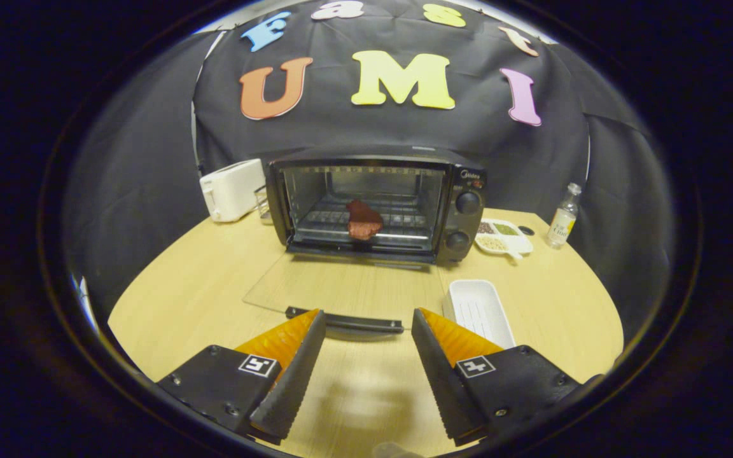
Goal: Open the toaster oven, put the food inside, and close the toaster oven door.
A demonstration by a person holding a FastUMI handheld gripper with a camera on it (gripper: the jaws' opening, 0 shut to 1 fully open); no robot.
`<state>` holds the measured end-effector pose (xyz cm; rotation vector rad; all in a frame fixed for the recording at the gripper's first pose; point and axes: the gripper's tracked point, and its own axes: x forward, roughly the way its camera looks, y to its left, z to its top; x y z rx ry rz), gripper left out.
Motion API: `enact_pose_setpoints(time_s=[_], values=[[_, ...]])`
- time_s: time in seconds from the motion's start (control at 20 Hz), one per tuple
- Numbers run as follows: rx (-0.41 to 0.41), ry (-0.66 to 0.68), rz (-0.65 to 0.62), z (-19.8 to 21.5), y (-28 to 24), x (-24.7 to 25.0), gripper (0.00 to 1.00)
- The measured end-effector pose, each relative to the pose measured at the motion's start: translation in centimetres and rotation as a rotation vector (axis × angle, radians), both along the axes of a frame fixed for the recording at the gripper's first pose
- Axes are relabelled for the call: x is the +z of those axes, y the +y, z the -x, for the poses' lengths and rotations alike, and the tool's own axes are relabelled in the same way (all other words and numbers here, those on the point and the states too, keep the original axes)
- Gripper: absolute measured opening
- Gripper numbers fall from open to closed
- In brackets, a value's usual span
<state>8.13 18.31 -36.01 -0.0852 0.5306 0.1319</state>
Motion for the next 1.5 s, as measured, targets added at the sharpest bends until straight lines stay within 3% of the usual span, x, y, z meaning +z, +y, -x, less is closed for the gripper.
enact_pose_setpoints(time_s=[0.65, 1.1, 1.5], values=[[-0.050, 0.186, -0.030, -2.3, 1.4, -8.3, 0.88], [-0.034, 0.203, 0.005, -3.1, 1.9, -8.1, 0.88], [-0.004, 0.124, 0.032, -5.1, 2.4, -3.2, 0.88]])
